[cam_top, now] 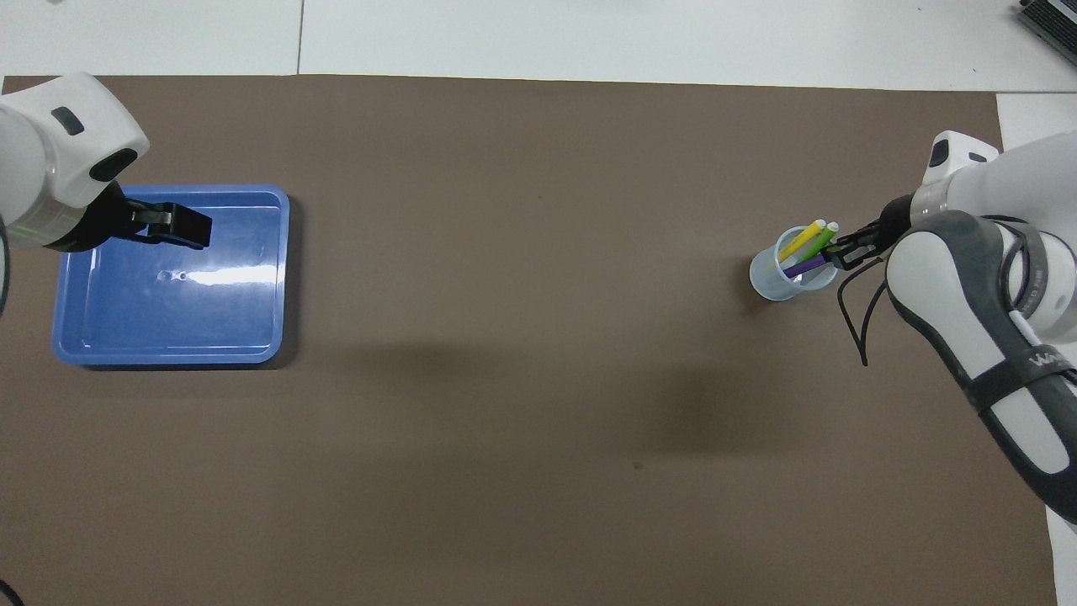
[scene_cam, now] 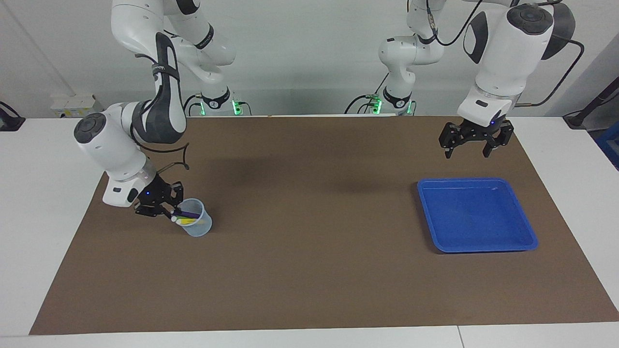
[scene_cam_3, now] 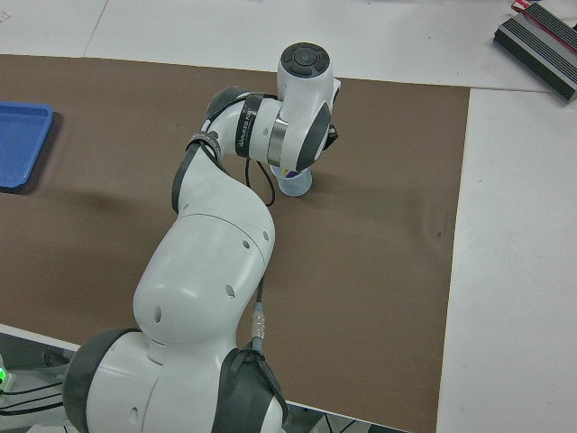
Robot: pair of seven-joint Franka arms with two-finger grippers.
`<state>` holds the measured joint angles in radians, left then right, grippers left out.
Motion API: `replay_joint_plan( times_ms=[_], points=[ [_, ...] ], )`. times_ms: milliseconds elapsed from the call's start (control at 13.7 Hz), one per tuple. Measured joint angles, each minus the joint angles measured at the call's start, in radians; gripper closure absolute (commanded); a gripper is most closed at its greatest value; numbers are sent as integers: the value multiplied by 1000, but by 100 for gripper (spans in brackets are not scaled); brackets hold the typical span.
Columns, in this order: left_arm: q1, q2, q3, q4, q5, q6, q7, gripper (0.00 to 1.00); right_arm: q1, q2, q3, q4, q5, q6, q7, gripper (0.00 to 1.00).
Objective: Right arm passes pens to left for tray arrangement
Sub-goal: 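Grasp the purple pen with the right gripper and lift it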
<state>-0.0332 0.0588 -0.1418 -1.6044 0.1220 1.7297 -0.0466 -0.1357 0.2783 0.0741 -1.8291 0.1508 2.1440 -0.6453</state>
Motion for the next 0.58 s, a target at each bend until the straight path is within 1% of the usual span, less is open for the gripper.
replay_joint_plan(
  times_ms=[291, 583],
  points=[
    [0, 0, 2, 0, -12, -1, 0, 0, 0, -4, 2, 13, 5, -22, 5, 99],
    [15, 0, 7, 0, -62, -1, 0, 0, 0, -4, 2, 20, 5, -41, 8, 100]
  ],
)
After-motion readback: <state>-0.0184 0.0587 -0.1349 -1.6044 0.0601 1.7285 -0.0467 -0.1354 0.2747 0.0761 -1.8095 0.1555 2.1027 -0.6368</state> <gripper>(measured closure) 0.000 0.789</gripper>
